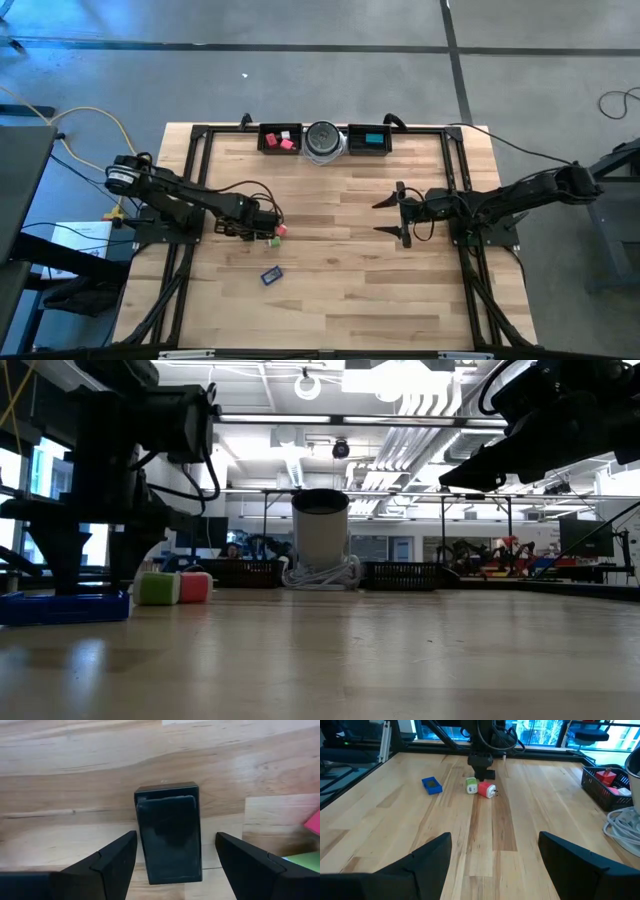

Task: Pick & Place Office items
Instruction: Put the black digital clock into the right black basket

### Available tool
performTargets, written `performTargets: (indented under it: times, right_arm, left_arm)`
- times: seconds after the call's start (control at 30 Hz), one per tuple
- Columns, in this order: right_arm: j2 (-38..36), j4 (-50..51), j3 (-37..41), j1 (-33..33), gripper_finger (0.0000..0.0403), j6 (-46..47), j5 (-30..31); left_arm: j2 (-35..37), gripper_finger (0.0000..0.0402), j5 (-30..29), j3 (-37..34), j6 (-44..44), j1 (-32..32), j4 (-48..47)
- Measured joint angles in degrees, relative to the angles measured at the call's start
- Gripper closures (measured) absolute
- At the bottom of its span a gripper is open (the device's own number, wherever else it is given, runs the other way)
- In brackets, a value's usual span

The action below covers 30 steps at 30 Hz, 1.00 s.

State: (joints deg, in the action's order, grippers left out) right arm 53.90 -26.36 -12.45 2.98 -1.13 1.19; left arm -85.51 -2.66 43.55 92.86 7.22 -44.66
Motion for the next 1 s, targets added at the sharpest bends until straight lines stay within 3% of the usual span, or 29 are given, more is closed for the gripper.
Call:
performTargets:
  times: [0.23,0.47,0.73,1.0]
  right_arm:
    - [0.0,0.0,0.0,0.0,0.0117,0.0,0.0]
    - [0.0,0.0,0.0,0.0,0.0117,0.0,0.1]
    - [0.0,0.0,0.0,0.0,0.0117,0.0,0.1]
    - [0.0,-0.1,0.0,0.0,0.0117,0.0,0.2]
  left_arm:
    - [-0.2,0.0153,0.3,0.0,-1.2,-0.1,0.3]
    - [-0.2,0.0256,0.8,0.1,-2.8,-0.1,0.9]
    - [-0.1,0.0255,-1.0,0.1,-7.0,-0.1,1.1]
    - [6.3,0.0255,-10.0,0.1,-11.2,-0.1,-0.4]
